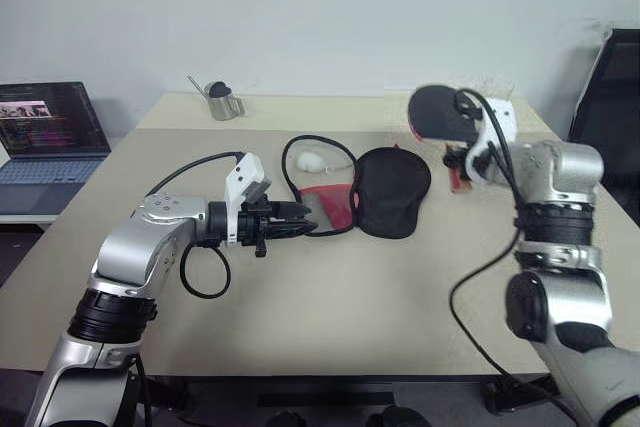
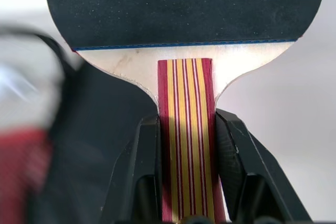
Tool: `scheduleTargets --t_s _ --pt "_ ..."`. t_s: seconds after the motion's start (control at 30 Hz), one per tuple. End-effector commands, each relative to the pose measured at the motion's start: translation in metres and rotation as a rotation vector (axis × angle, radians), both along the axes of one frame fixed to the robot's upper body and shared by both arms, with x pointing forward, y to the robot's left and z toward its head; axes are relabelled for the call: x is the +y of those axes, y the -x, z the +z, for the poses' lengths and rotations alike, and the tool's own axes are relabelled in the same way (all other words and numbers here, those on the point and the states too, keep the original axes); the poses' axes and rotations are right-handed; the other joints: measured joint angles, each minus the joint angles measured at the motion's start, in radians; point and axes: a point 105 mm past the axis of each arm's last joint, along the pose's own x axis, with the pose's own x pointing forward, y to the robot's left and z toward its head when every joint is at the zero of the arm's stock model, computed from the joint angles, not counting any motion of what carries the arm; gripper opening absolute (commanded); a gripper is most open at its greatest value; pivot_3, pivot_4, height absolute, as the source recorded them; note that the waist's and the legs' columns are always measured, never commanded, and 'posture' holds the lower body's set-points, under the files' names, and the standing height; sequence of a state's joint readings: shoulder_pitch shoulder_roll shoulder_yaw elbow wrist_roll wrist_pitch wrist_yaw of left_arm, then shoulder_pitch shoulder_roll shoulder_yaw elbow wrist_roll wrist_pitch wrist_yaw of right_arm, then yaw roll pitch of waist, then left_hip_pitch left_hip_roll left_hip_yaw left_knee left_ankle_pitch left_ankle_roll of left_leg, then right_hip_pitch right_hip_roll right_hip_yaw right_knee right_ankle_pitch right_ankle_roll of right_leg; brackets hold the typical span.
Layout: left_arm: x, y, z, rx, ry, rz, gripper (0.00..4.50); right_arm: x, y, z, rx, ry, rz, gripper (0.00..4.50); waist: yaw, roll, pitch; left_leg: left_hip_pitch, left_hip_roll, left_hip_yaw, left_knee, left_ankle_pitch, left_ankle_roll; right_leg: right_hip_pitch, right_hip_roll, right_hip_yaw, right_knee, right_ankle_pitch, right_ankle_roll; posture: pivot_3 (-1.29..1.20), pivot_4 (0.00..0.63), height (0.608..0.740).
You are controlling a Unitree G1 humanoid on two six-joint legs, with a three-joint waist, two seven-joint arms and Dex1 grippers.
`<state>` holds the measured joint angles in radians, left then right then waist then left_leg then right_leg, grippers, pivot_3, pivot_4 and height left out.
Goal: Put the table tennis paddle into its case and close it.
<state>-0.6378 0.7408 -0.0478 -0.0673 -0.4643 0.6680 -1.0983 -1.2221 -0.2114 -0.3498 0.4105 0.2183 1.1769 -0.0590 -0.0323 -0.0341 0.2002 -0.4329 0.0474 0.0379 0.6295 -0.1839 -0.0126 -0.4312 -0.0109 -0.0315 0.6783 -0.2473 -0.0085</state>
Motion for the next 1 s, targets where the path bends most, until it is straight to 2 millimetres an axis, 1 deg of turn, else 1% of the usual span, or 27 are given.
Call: scheduleTargets --t_s 0.03,0.1,0.17,0.23,0.3,0.4,0.53,0.67,0.83,1.0 --pt "0.002 0.001 0.011 -0.055 0.005 0.010 1.78 0.025 -0.008 0.007 -0.031 -0.051 -0.019 1.02 0.001 0.000 0.000 0.000 0.000 0.000 0.000 0.000 0.000 0.000 0.000 0.000 0.000 0.000 0.000 0.00 0.150 0.740" --pt "0.003 0.003 0.011 -0.056 0.005 0.016 1.78 0.032 -0.011 -0.008 0.017 -0.067 -0.071 1.02 0.001 0.000 0.000 0.000 0.000 0.000 0.000 0.000 0.000 0.000 -0.001 0.000 0.000 0.000 0.000 0.00 0.150 0.740" --pt "0.004 0.004 0.011 -0.055 0.004 0.025 1.78 0.033 -0.012 -0.019 0.055 -0.079 -0.107 1.02 0.004 0.000 0.000 -0.001 0.001 0.000 0.000 0.000 0.000 0.000 -0.005 0.000 0.000 0.000 0.000 0.00 0.150 0.740" --pt "0.006 0.008 0.007 -0.048 0.001 0.029 1.78 0.036 -0.011 -0.035 0.106 -0.084 -0.136 1.02 0.006 0.000 0.000 -0.002 0.000 -0.001 0.000 0.000 0.000 -0.001 -0.007 -0.002 0.000 0.000 0.001 0.00 0.150 0.740" --pt "0.006 0.010 0.006 -0.045 0.000 0.030 1.78 0.036 -0.010 -0.043 0.135 -0.089 -0.165 1.02 0.006 0.000 0.000 -0.003 -0.002 0.000 0.000 0.000 0.000 0.000 -0.008 -0.001 0.000 0.000 0.001 0.00 0.150 0.740" --pt "0.007 0.011 0.005 -0.040 0.003 0.042 1.78 0.036 -0.009 -0.049 0.161 -0.105 -0.186 1.02 0.005 0.000 0.000 -0.003 -0.002 0.000 0.000 0.000 0.000 0.000 -0.009 -0.001 -0.001 0.000 0.003 0.00 0.150 0.740" --pt "0.005 0.011 0.003 -0.034 0.000 0.048 1.78 0.048 -0.004 -0.056 0.181 -0.099 -0.163 1.02 0.000 0.000 0.000 -0.002 0.000 -0.001 0.000 0.000 0.000 0.000 -0.008 -0.002 0.000 -0.001 0.003 0.00 0.150 0.740" --pt "0.003 0.010 0.004 -0.035 0.006 0.046 1.78 0.055 0.000 -0.063 0.204 -0.107 -0.153 1.02 -0.003 0.000 0.000 -0.002 0.000 -0.002 0.000 0.000 0.000 -0.001 -0.007 -0.002 0.001 -0.001 0.002 0.00 0.150 0.740" --pt "0.001 0.013 0.006 -0.031 0.019 0.033 1.78 0.059 0.002 -0.068 0.214 -0.111 -0.145 1.02 -0.001 0.000 0.000 -0.002 0.000 -0.002 0.000 0.000 0.000 0.000 -0.007 -0.002 0.001 -0.001 0.002 0.00 0.150 0.740" --pt "0.000 0.013 0.005 -0.028 0.017 0.032 1.78 0.061 0.001 -0.079 0.230 -0.100 -0.149 1.02 -0.001 0.000 0.000 -0.002 -0.001 -0.001 0.000 0.000 0.000 0.000 -0.007 -0.002 0.001 -0.001 0.002 0.00 0.150 0.740"
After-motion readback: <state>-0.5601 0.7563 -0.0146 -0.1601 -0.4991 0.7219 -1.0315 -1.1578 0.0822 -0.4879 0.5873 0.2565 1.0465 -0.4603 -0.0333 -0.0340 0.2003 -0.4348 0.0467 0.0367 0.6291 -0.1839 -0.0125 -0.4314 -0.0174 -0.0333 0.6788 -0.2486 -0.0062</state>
